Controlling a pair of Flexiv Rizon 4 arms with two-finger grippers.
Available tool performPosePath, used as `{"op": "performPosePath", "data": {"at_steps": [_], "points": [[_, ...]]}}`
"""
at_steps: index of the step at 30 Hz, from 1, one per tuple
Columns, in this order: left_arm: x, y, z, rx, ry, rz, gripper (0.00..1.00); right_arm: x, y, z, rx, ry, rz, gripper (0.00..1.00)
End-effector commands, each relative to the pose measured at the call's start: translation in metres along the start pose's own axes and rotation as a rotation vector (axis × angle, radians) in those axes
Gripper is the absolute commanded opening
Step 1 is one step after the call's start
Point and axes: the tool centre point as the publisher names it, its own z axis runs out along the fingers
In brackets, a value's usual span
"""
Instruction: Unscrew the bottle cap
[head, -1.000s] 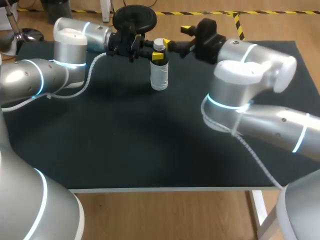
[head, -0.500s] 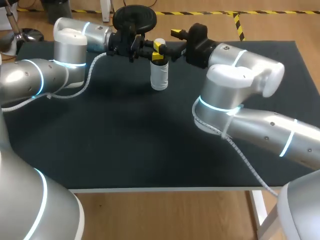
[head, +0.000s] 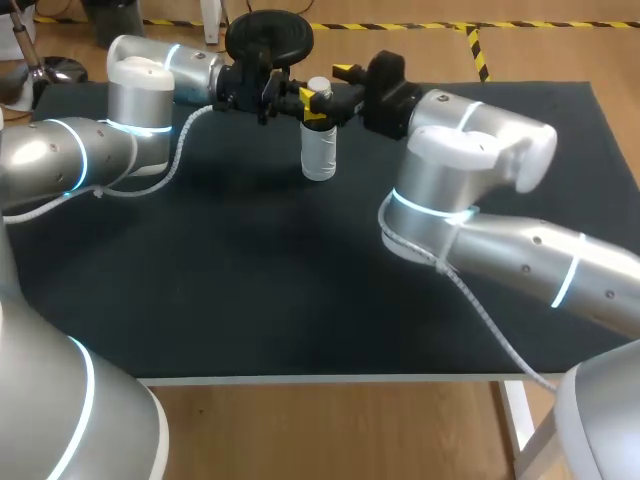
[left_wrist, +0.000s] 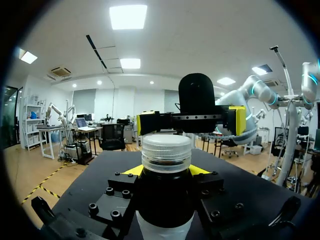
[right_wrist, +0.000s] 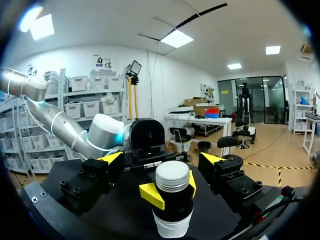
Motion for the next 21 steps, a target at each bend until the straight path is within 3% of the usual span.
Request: {"op": "performPosePath", "data": {"at_steps": [1, 18, 20, 21], "points": [[-0.0032, 0.0005, -0.0005, 0.0, 0.008, 0.0, 0.0, -0.0005, -0.0011, 0.0073, 0.007, 0.009, -0.001, 1.0], [-0.0032, 0.0005, -0.0005, 0.0, 0.008, 0.0, 0.0, -0.0022, -0.0065, 0.0138, 0.005, 0.029, 0.013, 1.0], [-0.0032, 0.0005, -0.0005, 0.0, 0.008, 0.0, 0.0, -0.0022, -0.0071, 0.0147, 0.004, 0.031, 0.014, 0.86], [-0.0032, 0.0005, -0.0005, 0.0, 0.008, 0.0, 0.0, -0.0022, -0.0074, 0.015, 0.004, 0.032, 0.015, 0.84]]}}
